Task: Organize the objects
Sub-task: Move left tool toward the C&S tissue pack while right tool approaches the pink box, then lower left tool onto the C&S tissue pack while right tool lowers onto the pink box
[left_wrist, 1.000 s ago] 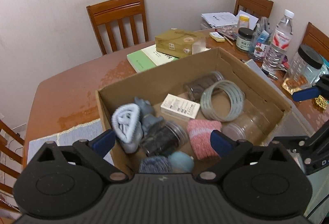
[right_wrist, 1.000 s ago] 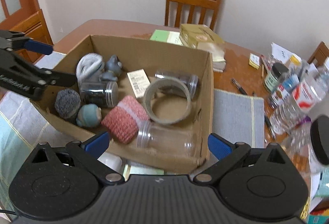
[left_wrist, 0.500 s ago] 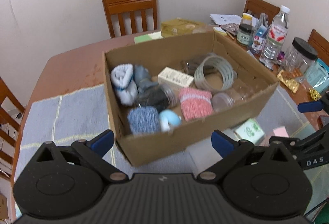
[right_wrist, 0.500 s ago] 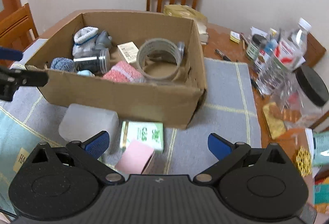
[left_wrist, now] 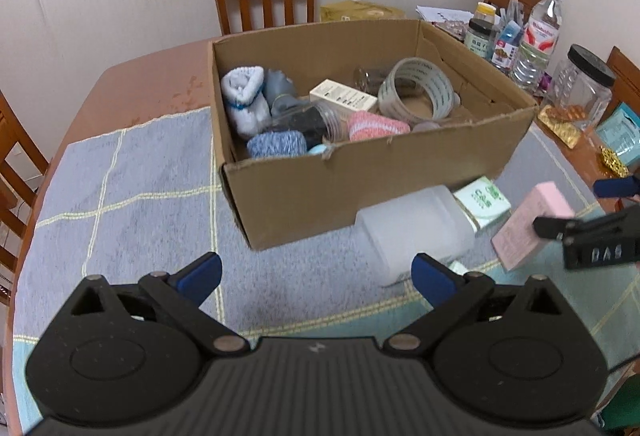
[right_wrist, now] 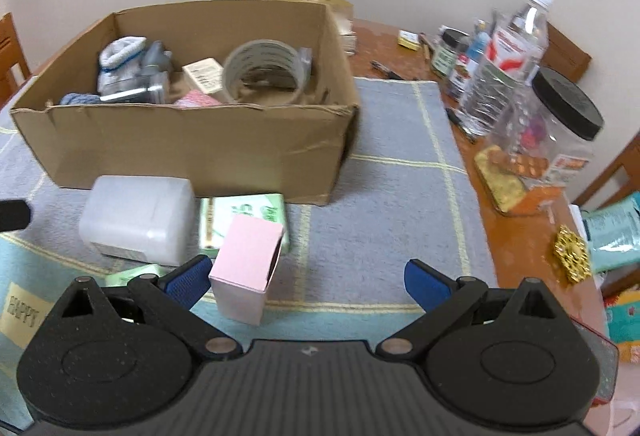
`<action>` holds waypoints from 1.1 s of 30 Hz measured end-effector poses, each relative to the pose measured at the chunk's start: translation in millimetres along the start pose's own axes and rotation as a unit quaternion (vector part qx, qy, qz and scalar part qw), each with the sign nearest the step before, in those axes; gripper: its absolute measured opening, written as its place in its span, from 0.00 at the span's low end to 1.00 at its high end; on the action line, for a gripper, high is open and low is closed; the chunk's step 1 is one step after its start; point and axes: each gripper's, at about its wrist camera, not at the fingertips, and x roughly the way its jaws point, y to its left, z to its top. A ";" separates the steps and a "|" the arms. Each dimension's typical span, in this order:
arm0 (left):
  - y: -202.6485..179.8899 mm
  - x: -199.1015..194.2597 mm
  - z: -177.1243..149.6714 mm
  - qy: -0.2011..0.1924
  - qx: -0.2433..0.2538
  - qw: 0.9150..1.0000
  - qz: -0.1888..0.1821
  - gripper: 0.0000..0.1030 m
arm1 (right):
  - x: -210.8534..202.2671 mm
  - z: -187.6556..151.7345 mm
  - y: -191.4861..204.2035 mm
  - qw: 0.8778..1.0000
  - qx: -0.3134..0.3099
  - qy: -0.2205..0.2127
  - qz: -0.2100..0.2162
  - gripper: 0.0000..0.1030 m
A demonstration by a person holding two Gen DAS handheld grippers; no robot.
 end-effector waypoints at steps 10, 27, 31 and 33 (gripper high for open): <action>5.5 -2.4 -9.8 0.002 0.005 1.000 -0.018 0.98 | -4.6 -8.2 -20.1 0.999 0.029 0.007 -0.034 1.00; -3.6 5.0 -21.7 0.007 0.066 0.995 -0.071 0.98 | 34.9 -48.6 -2.5 0.999 0.034 0.016 -0.021 1.00; -14.8 6.0 -18.8 0.006 0.074 0.994 -0.074 0.98 | 46.6 -44.5 -11.7 0.999 0.039 0.002 -0.006 1.00; -22.8 8.2 -16.4 0.010 0.074 0.994 -0.078 0.98 | 51.6 -41.9 -21.0 0.999 0.046 -0.001 0.010 1.00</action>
